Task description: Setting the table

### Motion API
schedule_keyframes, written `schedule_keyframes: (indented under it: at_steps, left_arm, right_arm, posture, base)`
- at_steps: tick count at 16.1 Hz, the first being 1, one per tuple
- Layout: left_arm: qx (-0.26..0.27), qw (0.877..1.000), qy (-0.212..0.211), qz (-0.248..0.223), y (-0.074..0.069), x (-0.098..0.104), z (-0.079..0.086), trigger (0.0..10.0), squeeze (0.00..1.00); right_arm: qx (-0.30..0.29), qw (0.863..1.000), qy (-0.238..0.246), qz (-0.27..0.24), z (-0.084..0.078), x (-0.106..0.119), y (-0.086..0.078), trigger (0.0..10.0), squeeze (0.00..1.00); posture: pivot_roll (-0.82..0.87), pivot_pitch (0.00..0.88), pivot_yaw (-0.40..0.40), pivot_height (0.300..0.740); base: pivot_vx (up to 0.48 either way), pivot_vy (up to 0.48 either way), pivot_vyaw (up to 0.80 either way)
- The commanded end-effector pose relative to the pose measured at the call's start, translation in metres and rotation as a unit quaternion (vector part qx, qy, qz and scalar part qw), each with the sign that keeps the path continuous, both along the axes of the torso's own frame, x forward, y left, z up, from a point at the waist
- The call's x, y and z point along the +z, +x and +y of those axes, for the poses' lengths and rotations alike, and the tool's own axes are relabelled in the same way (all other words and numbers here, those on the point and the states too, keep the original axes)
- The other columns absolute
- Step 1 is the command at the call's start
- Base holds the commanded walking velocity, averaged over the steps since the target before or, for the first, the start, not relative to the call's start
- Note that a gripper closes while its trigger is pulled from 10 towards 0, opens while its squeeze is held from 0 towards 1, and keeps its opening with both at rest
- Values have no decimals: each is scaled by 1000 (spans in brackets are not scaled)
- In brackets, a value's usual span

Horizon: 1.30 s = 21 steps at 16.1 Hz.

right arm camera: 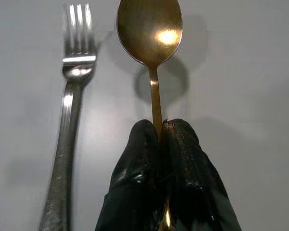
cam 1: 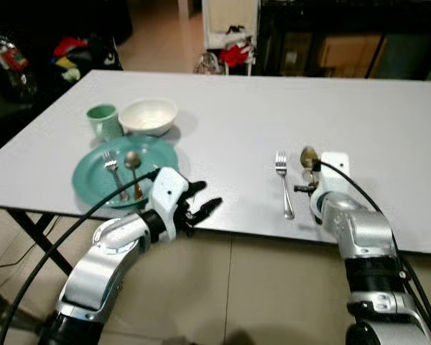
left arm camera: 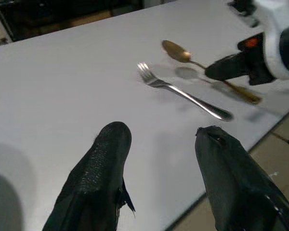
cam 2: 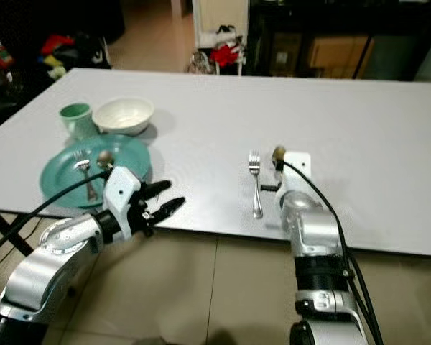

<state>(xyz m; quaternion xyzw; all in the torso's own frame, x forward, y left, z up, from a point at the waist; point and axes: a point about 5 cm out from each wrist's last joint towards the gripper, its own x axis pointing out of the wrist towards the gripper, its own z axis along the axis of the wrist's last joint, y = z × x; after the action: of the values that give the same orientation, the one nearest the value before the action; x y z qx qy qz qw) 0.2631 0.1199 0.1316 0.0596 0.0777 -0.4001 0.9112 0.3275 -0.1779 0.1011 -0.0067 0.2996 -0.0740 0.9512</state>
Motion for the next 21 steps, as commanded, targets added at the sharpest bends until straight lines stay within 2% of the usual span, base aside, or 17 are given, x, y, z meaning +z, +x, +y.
schedule_keyframes:
  at_steps: [1,2,10,13,17,18,19,20,21]
  left_arm:
    - [-28,1000,6,-1,3,5,-4,10000,0]
    - [-45,999,6,0,4,8,-7,10000,0]
    - [-67,998,12,11,1,9,-6,10000,0]
    - [-70,997,13,12,1,8,-7,10000,0]
    - [-76,997,13,12,1,8,-7,10000,0]
    - [-76,997,13,11,1,8,-8,10000,0]
    - [-77,997,13,11,1,8,-8,10000,0]
    - [-76,997,13,10,0,8,-8,10000,0]
    - [-76,997,12,10,0,8,-8,10000,0]
  right_arm:
    - [-8,1000,9,-4,1,2,10,10000,0]
    - [-5,1000,22,3,5,1,18,10000,0]
    - [24,999,29,20,14,-7,34,10000,0]
    - [37,998,37,31,21,-9,34,10000,0]
    - [26,998,42,49,20,-15,33,10000,0]
    - [30,997,46,57,20,-17,31,10000,302]
    - [35,996,50,65,21,-18,29,10000,788]
    - [42,995,56,75,22,-20,27,10000,1000]
    - [44,994,58,79,22,-22,24,10000,1000]
  posture:
    - [28,0,57,740]
    - [27,0,62,740]
    - [41,0,53,740]
    - [39,0,50,740]
    - [37,0,49,740]
    - [37,0,45,740]
    - [38,0,43,740]
    - [39,0,41,740]
    - [39,0,40,740]
  base:
    - [0,0,0]
    - [0,0,0]
    - [0,0,0]
    - [0,0,0]
    - [0,0,0]
    - [0,0,0]
    - [0,0,0]
    - [0,0,0]
    - [0,0,0]
